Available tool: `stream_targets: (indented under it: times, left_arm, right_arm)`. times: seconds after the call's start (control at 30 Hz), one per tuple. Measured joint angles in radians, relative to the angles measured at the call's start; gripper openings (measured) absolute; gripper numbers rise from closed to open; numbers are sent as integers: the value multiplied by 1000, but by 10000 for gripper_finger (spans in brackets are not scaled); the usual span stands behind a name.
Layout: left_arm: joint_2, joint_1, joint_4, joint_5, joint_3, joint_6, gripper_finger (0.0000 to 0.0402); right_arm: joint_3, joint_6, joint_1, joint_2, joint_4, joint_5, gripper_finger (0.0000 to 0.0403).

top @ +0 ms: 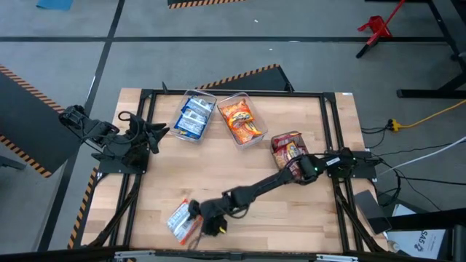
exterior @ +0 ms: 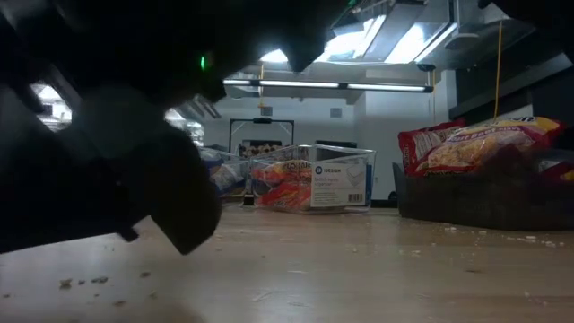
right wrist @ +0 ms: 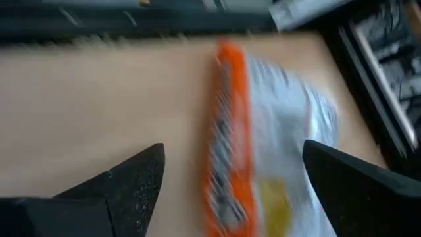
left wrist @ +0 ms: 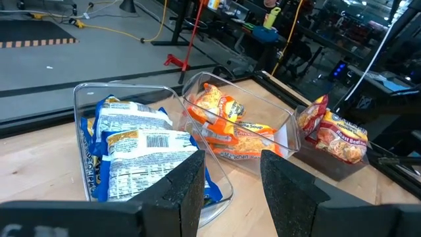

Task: Sort Maruchan noodles
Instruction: Put the orange noodle pack into the right transparent bin

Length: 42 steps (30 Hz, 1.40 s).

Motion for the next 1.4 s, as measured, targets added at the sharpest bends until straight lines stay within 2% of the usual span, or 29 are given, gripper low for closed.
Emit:
stream_targets:
  times: [0.1,0.27,0.5,0.63,0.73,0.87,1.13,1.3,1.4]
  left_arm:
    - [0,0,-2,0,0,0,141]
    - [0,0,-2,0,0,0,141]
    - [0,0,-5,0,0,0,141]
    - [0,0,-6,0,0,0,141]
    - [0,0,-6,0,0,0,141]
    - [0,0,-6,0,0,-1,141]
    - [0,0,-5,0,0,-27,141]
    - [0,0,-1,0,0,-29,141]
    - [0,0,2,0,0,-31,141]
  right_arm:
    - [0,-6,21,-1,15,14,346]
    - [0,4,14,4,18,108,346]
    - [6,73,-20,45,38,99,346]
    - [6,114,-21,54,43,144,346]
    - [4,128,-19,56,56,180,331]
    - [3,214,-13,59,61,237,282]
    - [-2,410,23,36,12,446,152]
    - [-8,518,28,-25,-125,438,72]
    - [-4,616,18,-92,-206,370,21]
